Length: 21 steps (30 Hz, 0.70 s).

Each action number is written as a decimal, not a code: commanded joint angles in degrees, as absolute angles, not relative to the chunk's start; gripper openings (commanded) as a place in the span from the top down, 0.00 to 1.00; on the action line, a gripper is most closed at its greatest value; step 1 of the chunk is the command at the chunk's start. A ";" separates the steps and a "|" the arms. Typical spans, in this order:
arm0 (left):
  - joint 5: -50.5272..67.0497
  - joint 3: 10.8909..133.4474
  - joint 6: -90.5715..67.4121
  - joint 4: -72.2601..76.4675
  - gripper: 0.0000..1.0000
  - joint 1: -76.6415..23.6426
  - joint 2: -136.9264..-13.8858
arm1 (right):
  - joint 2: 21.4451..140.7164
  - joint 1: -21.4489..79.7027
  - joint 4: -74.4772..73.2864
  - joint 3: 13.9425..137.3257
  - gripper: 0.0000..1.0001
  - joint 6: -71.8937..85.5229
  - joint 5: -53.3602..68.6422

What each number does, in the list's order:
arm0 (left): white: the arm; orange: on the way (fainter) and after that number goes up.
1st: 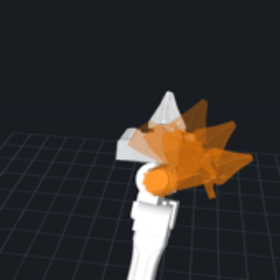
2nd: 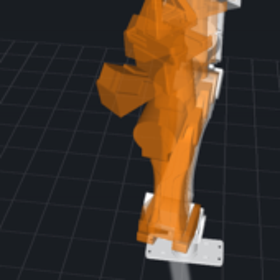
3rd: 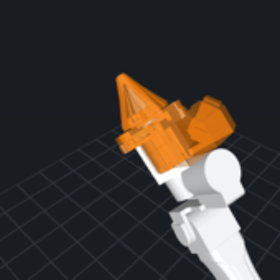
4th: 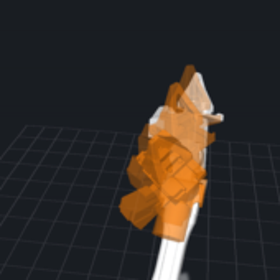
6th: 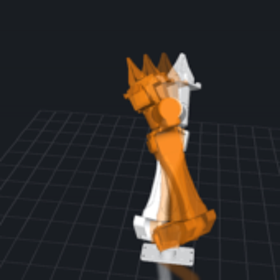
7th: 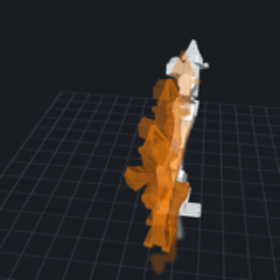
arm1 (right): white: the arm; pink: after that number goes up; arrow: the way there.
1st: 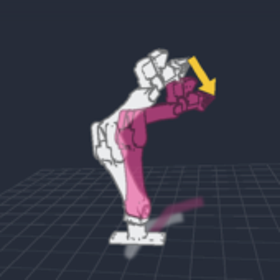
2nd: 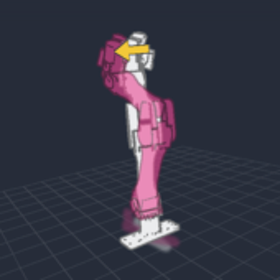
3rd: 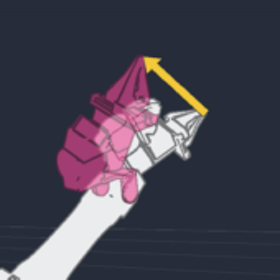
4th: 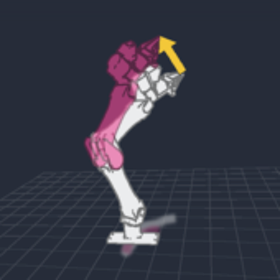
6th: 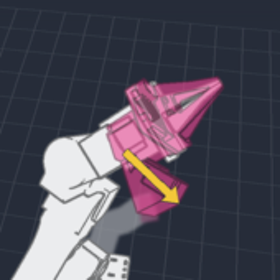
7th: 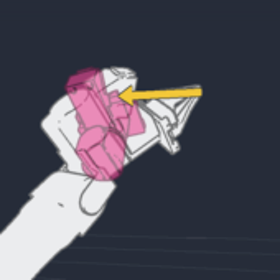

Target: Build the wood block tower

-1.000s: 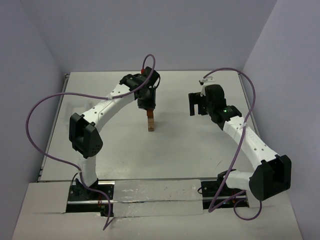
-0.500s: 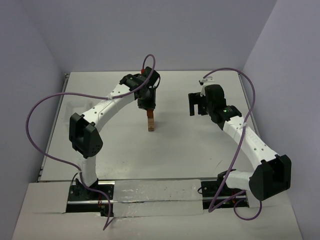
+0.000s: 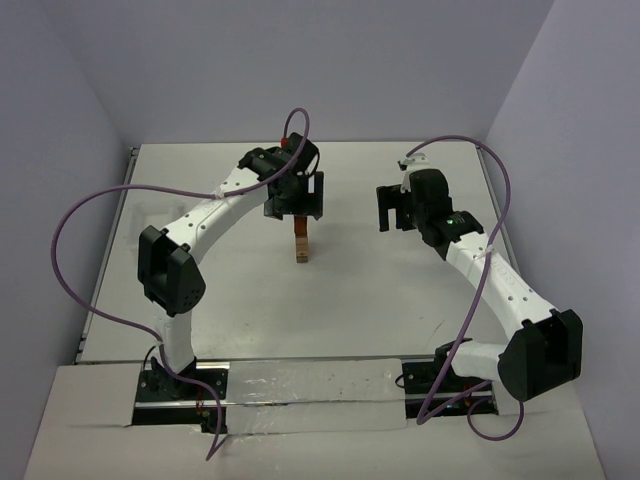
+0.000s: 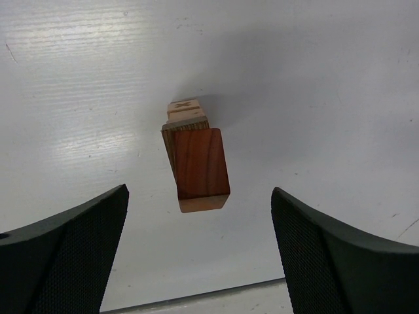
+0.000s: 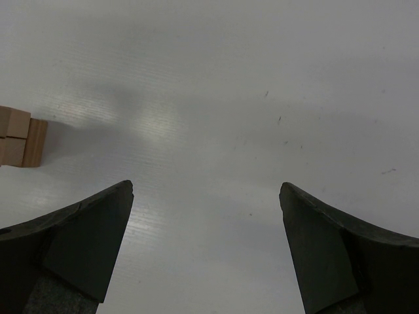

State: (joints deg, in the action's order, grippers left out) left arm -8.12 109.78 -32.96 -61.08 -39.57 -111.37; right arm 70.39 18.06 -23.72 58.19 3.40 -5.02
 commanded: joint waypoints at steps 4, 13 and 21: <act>-7.48 115.72 -27.22 -60.56 0.01 -38.59 -108.66 | 69.53 17.58 -24.17 61.34 0.00 3.61 -4.49; 8.35 104.07 -15.56 -53.82 0.01 -27.68 -93.99 | 67.18 17.66 -25.13 62.39 0.00 4.23 -3.08; 9.05 85.90 -9.49 -46.40 0.03 -13.64 -83.76 | 65.15 17.67 -23.40 60.91 0.00 4.88 -2.98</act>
